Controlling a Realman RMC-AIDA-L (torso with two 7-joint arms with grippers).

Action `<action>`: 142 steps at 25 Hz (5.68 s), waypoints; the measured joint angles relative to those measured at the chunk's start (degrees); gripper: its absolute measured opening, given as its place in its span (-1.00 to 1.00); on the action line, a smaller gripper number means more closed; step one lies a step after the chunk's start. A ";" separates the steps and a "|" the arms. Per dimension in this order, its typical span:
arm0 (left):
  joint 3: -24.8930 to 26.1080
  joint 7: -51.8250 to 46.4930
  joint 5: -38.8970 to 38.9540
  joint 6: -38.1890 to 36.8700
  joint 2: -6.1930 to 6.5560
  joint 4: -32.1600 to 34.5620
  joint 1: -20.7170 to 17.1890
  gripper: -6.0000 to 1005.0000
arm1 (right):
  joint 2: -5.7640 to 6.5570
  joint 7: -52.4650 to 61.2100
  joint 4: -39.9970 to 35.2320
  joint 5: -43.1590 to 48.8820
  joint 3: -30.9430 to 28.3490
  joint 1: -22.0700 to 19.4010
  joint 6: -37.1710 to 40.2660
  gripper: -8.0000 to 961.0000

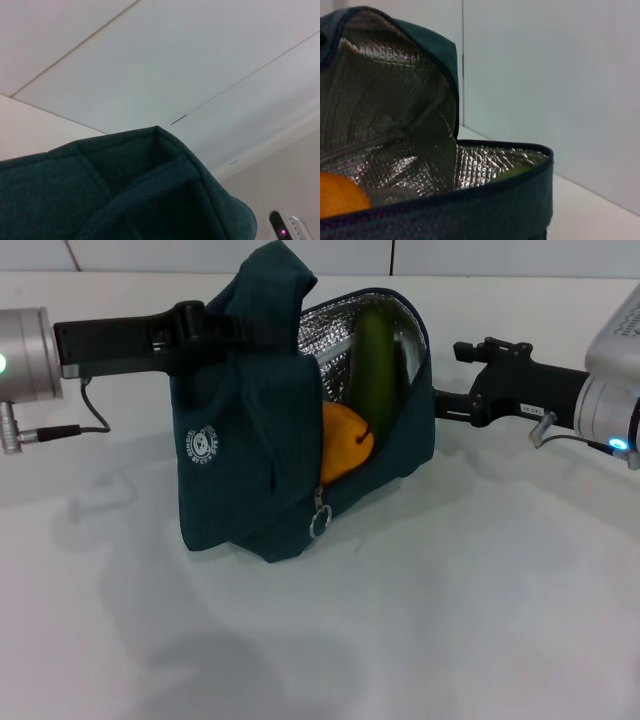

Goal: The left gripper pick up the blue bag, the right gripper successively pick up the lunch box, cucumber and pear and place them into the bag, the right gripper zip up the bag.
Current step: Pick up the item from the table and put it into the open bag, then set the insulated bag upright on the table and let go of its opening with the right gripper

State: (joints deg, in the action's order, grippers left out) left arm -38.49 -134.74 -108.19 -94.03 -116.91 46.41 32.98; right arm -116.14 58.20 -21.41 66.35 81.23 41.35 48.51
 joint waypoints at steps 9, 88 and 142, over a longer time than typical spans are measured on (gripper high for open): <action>0.00 0.00 0.00 0.20 -0.29 0.00 0.06 -0.89 | -0.04 -0.65 0.43 -0.19 0.12 2.54 -1.50 0.67; -0.01 2.11 0.01 -2.66 0.91 -2.81 0.15 -0.89 | -0.04 -10.88 2.07 -14.67 17.30 6.50 -7.14 -0.59; -0.11 3.11 2.41 -2.36 0.82 -2.91 -2.25 -0.89 | 1.60 -13.57 -42.84 -11.65 12.88 -25.57 -1.31 -0.98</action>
State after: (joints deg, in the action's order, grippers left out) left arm -38.60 -131.63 -105.79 -96.39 -116.10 43.50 30.73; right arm -114.54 44.62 -64.25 54.69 94.10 15.78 47.20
